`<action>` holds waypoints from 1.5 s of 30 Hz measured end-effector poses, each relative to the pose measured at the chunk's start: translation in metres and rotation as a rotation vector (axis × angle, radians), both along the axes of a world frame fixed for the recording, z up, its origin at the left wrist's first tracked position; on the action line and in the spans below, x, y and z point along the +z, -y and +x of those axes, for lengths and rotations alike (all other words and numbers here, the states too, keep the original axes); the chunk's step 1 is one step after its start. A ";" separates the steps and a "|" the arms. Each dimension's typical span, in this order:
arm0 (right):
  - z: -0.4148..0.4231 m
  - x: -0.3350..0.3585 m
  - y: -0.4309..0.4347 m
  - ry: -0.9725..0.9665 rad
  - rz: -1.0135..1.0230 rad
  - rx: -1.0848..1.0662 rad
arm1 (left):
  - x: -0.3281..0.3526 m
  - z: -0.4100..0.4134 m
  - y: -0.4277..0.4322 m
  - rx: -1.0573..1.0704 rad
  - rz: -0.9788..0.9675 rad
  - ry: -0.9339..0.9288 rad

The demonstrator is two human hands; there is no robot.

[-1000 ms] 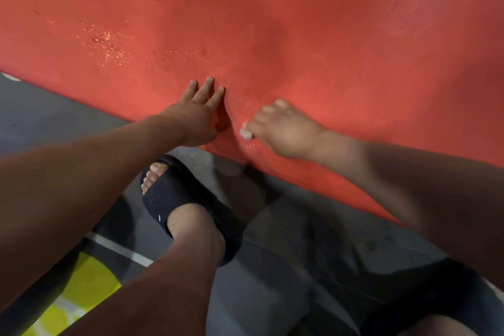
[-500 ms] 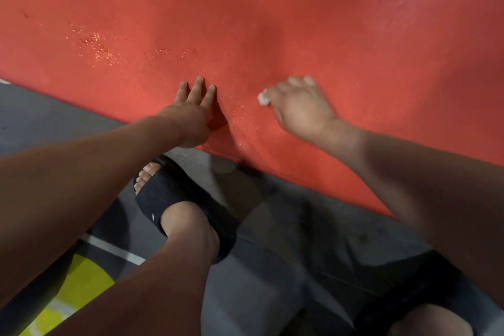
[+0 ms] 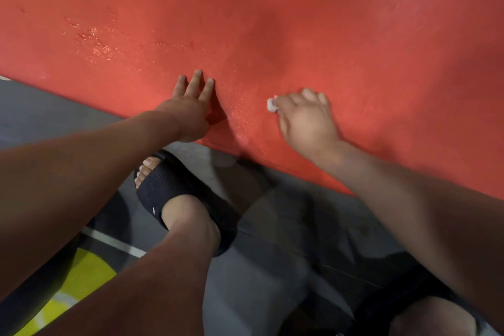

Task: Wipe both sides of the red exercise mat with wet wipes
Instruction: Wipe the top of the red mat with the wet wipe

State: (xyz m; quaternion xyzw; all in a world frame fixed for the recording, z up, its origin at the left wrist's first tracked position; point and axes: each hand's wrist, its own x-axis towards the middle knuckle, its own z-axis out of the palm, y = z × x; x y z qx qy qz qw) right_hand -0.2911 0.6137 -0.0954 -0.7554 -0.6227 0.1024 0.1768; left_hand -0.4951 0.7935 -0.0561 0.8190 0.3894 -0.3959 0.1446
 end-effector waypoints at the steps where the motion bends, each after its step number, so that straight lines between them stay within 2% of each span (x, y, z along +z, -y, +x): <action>1: -0.009 -0.001 0.007 -0.008 0.014 0.054 | 0.000 0.000 0.000 0.003 0.001 0.006; 4: -0.036 0.001 0.043 -0.001 0.008 0.494 | 0.000 -0.004 -0.002 0.010 -0.004 0.019; 6: -0.031 0.000 0.046 0.026 -0.016 0.586 | -0.001 -0.007 -0.004 0.003 -0.008 0.031; 8: -0.020 -0.001 0.034 0.061 -0.011 0.488 | 0.000 -0.008 -0.006 -0.023 -0.007 0.061; 11: -0.016 -0.001 0.016 0.033 0.010 0.140 | 0.007 -0.011 -0.008 0.032 -0.004 0.115; 12: -0.023 -0.001 0.016 0.028 0.013 0.136 | 0.008 -0.014 -0.009 0.042 -0.001 0.136; 16: -0.057 0.010 0.013 0.067 -0.157 0.664 | 0.008 -0.030 -0.014 0.045 0.019 0.153; 18: -0.051 0.008 -0.011 0.138 -0.114 0.573 | 0.007 -0.035 -0.013 0.057 0.031 0.167; 21: -0.040 0.004 -0.035 0.073 -0.056 0.117 | 0.007 -0.038 -0.013 0.079 0.027 0.180; 22: -0.045 0.003 -0.033 0.044 -0.040 0.085 | 0.008 -0.038 -0.014 0.083 0.023 0.178; 24: -0.063 -0.001 -0.021 0.048 -0.048 0.267 | 0.009 -0.038 -0.015 0.081 0.017 0.185; 27: -0.074 -0.001 -0.005 0.046 -0.120 0.722 | 0.011 -0.042 -0.015 0.072 0.022 0.193; 29: -0.066 -0.002 -0.019 0.071 -0.074 0.790 | 0.011 -0.045 -0.014 0.062 0.032 0.195; 31: -0.057 -0.002 -0.038 0.083 -0.041 0.632 | 0.010 -0.047 -0.014 0.056 0.037 0.208; 34: -0.045 0.003 -0.059 0.036 -0.057 0.152 | 0.009 -0.049 -0.014 0.061 0.038 0.206; 35: -0.049 0.003 -0.058 0.029 -0.036 0.084 | 0.010 -0.050 -0.015 0.061 0.040 0.207; 36: -0.057 0.000 -0.053 0.028 -0.028 0.123 | 0.009 -0.051 -0.015 0.061 0.039 0.212; 37: -0.067 -0.001 -0.046 0.022 -0.041 0.250 | 0.009 -0.052 -0.015 0.059 0.037 0.215; 39: -0.083 -0.002 -0.031 0.020 -0.089 0.600 | 0.008 -0.053 -0.015 0.057 0.031 0.219; 41: -0.079 0.006 -0.039 0.064 -0.107 0.730 | 0.008 -0.055 -0.015 0.056 0.030 0.220; 43: -0.063 0.009 -0.064 0.123 -0.118 0.577 | 0.007 -0.056 -0.016 0.050 0.028 0.227; 45: -0.042 0.010 -0.088 0.096 -0.155 0.236 | 0.007 -0.056 -0.017 0.047 0.022 0.233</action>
